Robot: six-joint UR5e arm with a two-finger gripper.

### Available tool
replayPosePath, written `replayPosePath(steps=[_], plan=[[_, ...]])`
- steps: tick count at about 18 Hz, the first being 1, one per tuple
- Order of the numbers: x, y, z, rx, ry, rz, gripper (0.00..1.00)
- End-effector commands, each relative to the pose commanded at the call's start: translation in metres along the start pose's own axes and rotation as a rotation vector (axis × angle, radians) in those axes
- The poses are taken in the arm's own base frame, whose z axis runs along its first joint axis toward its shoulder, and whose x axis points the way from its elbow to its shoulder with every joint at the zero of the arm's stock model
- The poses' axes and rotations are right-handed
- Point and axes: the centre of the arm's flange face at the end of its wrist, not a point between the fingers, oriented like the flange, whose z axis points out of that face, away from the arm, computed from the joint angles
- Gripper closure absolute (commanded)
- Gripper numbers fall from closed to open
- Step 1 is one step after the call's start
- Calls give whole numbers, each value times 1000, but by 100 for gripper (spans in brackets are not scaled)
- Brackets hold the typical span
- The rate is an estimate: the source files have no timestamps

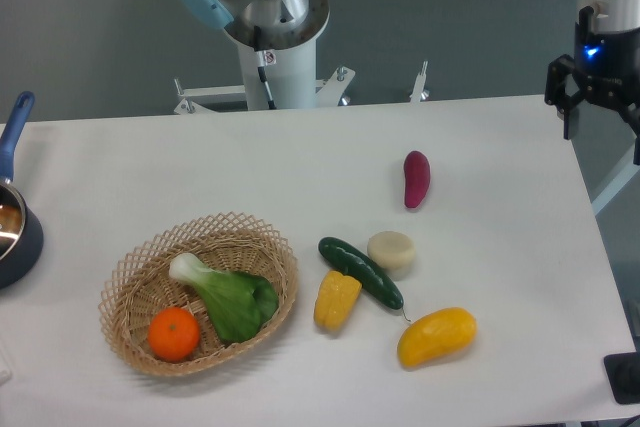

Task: Pick up the mango from the table
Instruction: 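Move the open gripper down toward the yellow mango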

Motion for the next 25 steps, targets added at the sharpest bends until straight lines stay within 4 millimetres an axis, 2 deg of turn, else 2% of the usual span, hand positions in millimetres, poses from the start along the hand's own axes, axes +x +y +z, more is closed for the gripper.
replayPosePath(steps=[7, 12, 17, 23, 25], plan=[[6, -4, 8, 36, 9, -11, 0], [8, -15, 14, 119, 3, -168, 0], [24, -42, 35, 152, -47, -209, 0], [33, -80, 50, 185, 0, -333, 0], [34, -89, 60, 243, 24, -342, 0]])
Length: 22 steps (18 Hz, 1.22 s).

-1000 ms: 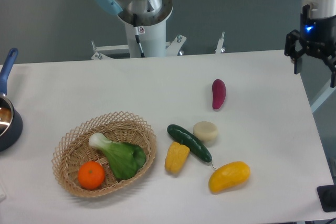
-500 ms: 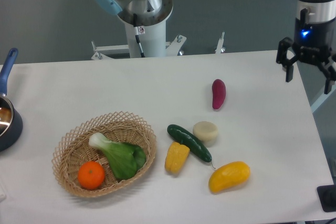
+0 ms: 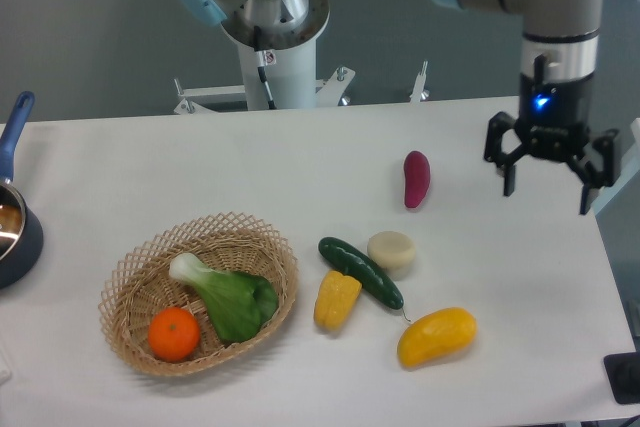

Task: Pick up the mango from the table
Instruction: 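Move the open gripper down toward the yellow mango, then lower the gripper around the yellow mango, fingers straddling it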

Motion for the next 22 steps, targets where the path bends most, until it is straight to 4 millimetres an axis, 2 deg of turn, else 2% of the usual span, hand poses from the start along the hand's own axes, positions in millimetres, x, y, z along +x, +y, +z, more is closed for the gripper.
replayPosePath(steps=[3, 5, 8, 10, 12, 13, 15, 19, 22], plan=[[4, -3, 22, 84, 63, -88, 0], [11, -14, 44, 89, 100, -103, 0], [13, -13, 82, 48, 134, -171, 0], [20, -16, 108, 3, 156, -155, 0], [22, -8, 132, -46, 167, -150, 0], [24, -12, 143, -62, 172, -139, 0], [25, -20, 156, -66, 179, -129, 0], [29, -18, 189, -77, 214, -123, 0], [26, -15, 202, -82, 220, -106, 0]])
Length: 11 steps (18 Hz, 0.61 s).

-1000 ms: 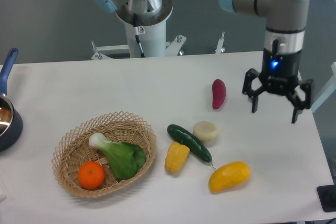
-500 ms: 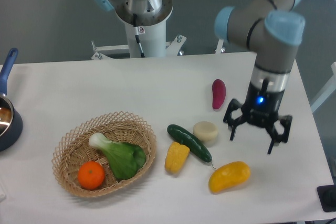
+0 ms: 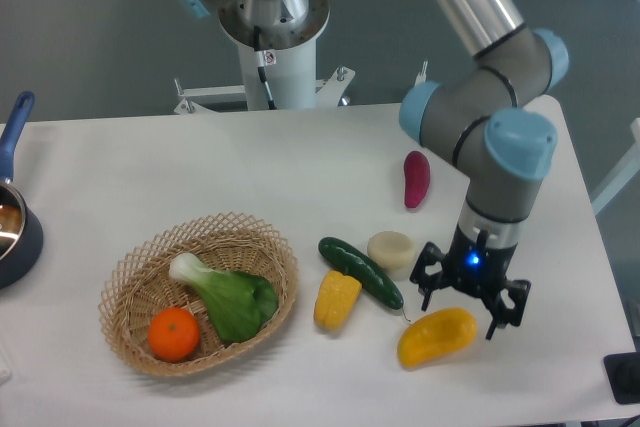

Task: Pick up the mango from the table
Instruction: 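Lower the gripper around the yellow mango, fingers straddling it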

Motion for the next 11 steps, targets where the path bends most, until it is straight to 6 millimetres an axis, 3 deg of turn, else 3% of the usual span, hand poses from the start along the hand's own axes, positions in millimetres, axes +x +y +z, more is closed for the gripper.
replayPosePath(steps=[11], plan=[[9, 17, 18, -101, 13, 221, 0]])
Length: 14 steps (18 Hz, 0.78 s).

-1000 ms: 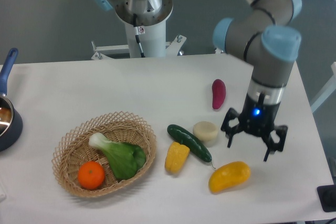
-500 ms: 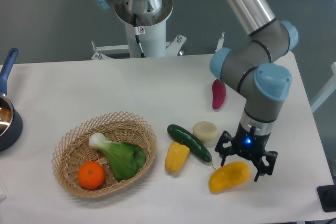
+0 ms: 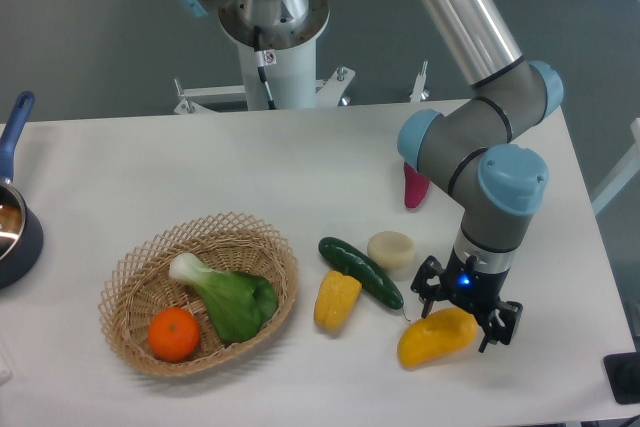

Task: Pick up the mango from the table
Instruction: 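Lower the gripper around the yellow mango, fingers straddling it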

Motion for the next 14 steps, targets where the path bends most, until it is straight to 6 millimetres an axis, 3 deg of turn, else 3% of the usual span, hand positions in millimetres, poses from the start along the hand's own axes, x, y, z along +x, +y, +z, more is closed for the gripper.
replayPosePath(steps=[4, 14], plan=[[-1, 8, 3, -85, -10, 68, 0], [17, -10, 37, -100, 35, 90, 0]])
